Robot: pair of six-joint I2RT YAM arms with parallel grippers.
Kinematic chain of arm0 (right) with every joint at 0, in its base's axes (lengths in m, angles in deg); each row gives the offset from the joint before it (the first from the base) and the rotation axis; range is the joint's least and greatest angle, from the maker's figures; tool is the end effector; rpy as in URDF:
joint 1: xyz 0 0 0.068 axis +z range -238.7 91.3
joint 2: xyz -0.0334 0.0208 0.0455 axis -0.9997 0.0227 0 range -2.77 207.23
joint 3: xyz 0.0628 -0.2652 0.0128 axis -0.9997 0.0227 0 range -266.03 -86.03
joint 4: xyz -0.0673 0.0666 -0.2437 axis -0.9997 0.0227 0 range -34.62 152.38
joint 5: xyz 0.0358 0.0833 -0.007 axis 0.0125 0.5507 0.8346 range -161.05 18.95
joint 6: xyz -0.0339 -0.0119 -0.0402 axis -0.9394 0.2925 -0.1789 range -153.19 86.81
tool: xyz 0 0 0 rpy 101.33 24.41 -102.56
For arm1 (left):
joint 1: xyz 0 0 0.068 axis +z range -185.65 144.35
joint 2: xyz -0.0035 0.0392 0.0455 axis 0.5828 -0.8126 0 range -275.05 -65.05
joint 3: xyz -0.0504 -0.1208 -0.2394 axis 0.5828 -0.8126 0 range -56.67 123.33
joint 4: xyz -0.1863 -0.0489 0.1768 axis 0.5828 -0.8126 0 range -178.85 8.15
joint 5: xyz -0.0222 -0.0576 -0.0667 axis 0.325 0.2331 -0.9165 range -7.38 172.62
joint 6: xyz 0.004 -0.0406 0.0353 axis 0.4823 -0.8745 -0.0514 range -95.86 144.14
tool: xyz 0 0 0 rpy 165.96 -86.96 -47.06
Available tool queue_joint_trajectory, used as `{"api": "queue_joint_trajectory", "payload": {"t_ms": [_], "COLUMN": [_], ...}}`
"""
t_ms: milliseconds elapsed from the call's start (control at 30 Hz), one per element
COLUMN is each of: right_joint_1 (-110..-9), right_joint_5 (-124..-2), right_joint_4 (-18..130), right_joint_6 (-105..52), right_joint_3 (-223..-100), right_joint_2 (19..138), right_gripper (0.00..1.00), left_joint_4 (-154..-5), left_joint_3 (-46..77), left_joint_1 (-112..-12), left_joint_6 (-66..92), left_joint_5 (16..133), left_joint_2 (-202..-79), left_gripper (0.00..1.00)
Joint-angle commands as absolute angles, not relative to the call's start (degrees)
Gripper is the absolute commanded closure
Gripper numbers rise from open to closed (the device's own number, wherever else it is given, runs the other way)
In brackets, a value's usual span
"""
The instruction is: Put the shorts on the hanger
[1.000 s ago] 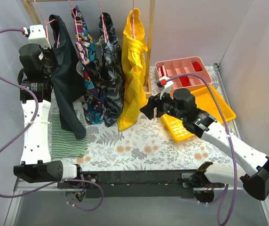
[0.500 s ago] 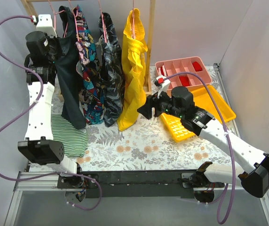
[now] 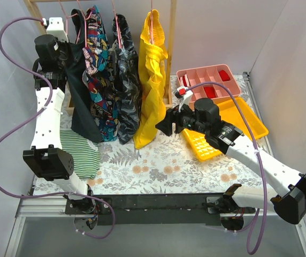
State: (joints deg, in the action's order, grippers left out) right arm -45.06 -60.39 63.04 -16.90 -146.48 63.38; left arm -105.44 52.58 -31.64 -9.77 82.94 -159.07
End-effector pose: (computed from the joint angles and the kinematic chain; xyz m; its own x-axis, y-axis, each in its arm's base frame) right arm 0.1903 0.1904 0.3651 -0.3873 0.0115 -0.9219 -0.7291 0.6082 0.3139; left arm 0.3666 0.0260 0.4832 -0.0781 -0.5647 -0.8216 -0.1434 0.8219 -0.5513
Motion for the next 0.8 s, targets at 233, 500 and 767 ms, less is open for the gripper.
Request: {"api": "queue_joint_trajectory", "payload": {"t_ms": [233,500,767], "right_joint_1": [-44.75,-44.75,-44.75], "right_joint_5": [-59.71,-62.69,-75.87], "right_joint_4": [61.71,64.00,68.30], "right_joint_6": [-16.23,-15.44,-15.35], "right_joint_3": [-149.40,-149.67,-147.30], "right_joint_2": [63.14,60.77,54.80], "right_gripper": [0.28,0.25,0.20], "left_joint_4": [-101.62,-115.59,-117.01], "left_joint_3": [51.60,66.37,50.86], "left_joint_1": [-31.34,-33.26,-69.81], "left_joint_6": [-12.16,-21.56,-15.85], "left_joint_5": [89.72,86.50,109.15], "left_joint_2": [-151.80,-152.07,-146.98], "left_gripper": [0.02,0.02,0.02]}}
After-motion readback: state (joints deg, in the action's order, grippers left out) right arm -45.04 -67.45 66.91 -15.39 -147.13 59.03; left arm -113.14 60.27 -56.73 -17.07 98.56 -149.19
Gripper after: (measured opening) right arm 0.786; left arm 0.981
